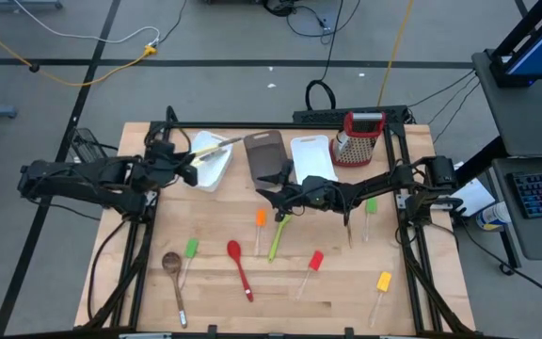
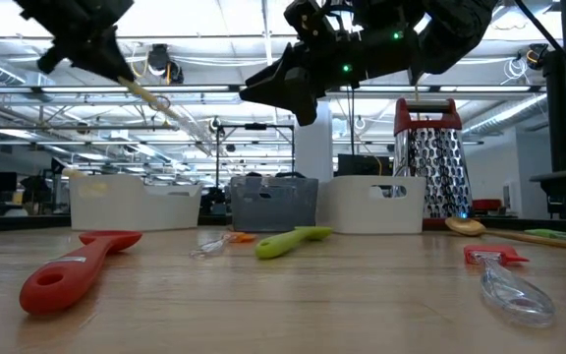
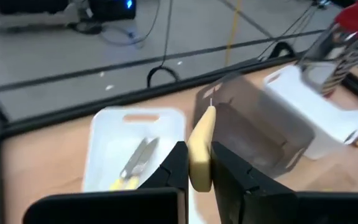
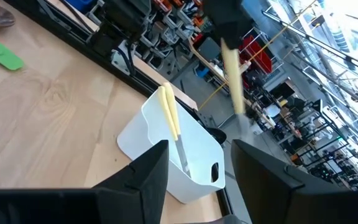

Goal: Pick & Place Kitchen Items
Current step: Put the yellow knife into the left white bin

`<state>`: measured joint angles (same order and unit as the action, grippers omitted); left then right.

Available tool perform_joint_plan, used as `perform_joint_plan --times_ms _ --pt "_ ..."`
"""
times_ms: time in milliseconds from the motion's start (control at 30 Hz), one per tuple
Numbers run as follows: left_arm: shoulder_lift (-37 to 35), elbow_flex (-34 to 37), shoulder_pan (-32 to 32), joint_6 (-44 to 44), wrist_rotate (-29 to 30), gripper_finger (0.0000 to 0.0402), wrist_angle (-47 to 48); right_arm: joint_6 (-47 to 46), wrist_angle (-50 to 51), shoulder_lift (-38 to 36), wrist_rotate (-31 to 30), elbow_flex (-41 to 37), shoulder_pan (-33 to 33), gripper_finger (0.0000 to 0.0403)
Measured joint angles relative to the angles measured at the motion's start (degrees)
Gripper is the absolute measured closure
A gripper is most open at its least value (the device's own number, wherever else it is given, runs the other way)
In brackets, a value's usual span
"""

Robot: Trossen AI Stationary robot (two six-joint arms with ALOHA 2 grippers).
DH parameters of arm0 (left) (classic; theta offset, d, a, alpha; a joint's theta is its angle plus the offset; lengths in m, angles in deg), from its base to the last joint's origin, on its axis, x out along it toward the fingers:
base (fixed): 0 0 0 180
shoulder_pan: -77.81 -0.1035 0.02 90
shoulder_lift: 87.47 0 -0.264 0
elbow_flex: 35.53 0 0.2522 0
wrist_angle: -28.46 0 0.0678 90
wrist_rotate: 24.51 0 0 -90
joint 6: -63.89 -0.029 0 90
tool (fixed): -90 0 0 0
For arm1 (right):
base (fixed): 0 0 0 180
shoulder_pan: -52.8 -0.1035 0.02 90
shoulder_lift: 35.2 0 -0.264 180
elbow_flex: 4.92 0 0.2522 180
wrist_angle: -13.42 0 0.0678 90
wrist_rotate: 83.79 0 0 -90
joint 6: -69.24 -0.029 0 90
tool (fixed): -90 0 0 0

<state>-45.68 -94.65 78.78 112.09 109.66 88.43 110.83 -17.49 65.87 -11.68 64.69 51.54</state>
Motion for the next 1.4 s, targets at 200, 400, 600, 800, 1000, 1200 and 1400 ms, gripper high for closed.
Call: perform_joint_plan --times_ms 200,400,600,800,1000,1200,1400 --pt "-1.43 0.00 -0.05 7.63 0.89 0.0370 10.66 -0.35 -0.02 0.00 0.15 0.00 0.00 0.0238" --pt "0.43 0.00 -0.04 12.91 -1.75 0.0361 14.40 -0.37 0.31 0.02 0.17 -0.01 0.02 0.0237" --pt "5.83 0.00 -0.03 16.25 -2.19 0.0360 14.41 -0.39 0.33 0.02 0.19 -0.02 0.02 0.0238" --pt "13.18 0.00 -0.05 19.95 -2.06 0.0363 14.34 -0.40 0.33 0.02 0.22 -0.02 0.02 0.0237" --pt "19.06 0.00 -1.10 23.19 -3.93 0.0350 14.19 -0.40 0.35 0.02 0.24 -0.03 0.02 0.0240" --pt "23.13 0.00 -3.11 22.71 -9.66 0.0341 14.34 -0.42 0.35 0.02 0.26 -0.03 0.02 0.0239" --pt "25.12 0.00 -4.57 21.08 -10.26 0.0313 14.94 -0.42 0.35 0.02 0.26 -0.04 0.04 0.0242"
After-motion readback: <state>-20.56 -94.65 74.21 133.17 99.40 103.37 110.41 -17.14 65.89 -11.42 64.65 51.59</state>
